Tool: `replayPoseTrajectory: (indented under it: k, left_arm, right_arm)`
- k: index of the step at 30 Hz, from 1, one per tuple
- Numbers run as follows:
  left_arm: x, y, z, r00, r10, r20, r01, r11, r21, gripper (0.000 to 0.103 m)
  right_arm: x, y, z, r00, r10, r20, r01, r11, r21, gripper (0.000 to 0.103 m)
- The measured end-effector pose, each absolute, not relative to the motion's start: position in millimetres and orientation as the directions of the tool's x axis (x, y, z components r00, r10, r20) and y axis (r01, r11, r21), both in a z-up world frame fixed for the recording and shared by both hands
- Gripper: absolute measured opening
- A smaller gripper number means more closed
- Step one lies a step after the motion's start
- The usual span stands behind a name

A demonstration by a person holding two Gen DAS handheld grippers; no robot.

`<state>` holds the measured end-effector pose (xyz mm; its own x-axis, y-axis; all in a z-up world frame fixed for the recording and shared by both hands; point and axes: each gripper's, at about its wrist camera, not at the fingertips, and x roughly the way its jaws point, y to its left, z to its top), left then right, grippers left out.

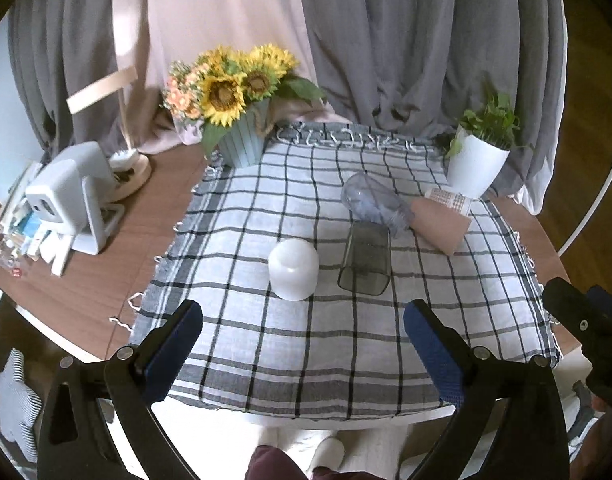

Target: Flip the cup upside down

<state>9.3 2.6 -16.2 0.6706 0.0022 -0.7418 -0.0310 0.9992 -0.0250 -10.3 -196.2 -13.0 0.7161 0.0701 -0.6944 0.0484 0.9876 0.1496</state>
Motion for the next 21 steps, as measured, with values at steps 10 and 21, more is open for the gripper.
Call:
replayPoseTrajectory:
  k: [10, 21]
  left_arm:
    - [-9.0, -5.0, -1.9, 0.708, 0.027, -0.705, -0.030, 1.000, 0.008, 0.103]
    - [-13.8, -10.2, 3.8, 0.723, 0.022, -0.691, -0.015, 1.000, 0.016, 0.103]
  right_arm:
    - [-33.2, -197.4, 1.8, 0.759, 0.083, -0.646, 0.010, 0.990, 0.138, 0.102]
    - [-41.3, -200.5, 4.9, 0.765, 0.082, -0.638, 0.009, 0.990, 0.139, 0.102]
